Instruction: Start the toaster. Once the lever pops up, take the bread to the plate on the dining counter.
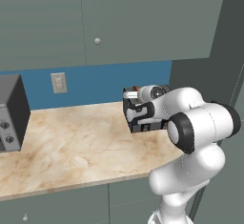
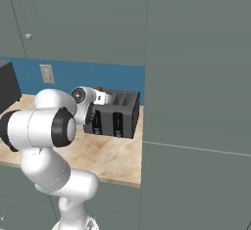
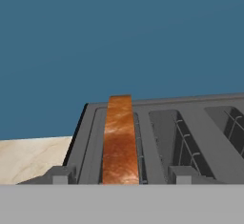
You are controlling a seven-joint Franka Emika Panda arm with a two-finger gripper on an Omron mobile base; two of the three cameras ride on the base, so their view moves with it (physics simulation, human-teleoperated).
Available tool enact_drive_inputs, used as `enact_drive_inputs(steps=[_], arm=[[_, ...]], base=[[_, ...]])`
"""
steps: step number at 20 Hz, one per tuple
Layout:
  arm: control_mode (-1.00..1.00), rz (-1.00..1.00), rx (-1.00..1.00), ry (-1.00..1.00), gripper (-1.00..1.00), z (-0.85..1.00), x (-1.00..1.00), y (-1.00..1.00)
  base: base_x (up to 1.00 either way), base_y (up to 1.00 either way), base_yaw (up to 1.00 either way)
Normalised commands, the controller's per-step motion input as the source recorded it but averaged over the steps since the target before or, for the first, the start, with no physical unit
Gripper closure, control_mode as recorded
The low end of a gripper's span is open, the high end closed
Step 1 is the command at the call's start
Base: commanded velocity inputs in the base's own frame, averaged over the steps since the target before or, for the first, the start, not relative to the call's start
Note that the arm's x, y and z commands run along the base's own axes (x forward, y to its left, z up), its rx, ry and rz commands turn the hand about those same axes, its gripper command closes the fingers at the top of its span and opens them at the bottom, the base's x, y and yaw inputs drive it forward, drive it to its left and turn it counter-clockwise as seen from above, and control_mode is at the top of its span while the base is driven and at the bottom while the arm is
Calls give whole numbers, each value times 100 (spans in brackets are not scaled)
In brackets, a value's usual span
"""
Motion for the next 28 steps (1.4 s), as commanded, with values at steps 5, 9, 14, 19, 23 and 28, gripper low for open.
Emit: enact_drive_inputs(steps=[5, 9, 14, 19, 23, 28], arm=[[-100, 0, 0, 0, 100, 0, 0, 0], [-100, 0, 0, 0, 100, 0, 0, 0], [-100, 0, 0, 0, 100, 0, 0, 0], [-100, 0, 0, 0, 100, 0, 0, 0], [-100, 0, 0, 0, 100, 0, 0, 0], [-100, 0, 0, 0, 100, 0, 0, 0]], base=[[0, 0, 0], [0, 0, 0], [0, 0, 0], [0, 0, 0], [0, 0, 0], [0, 0, 0]])
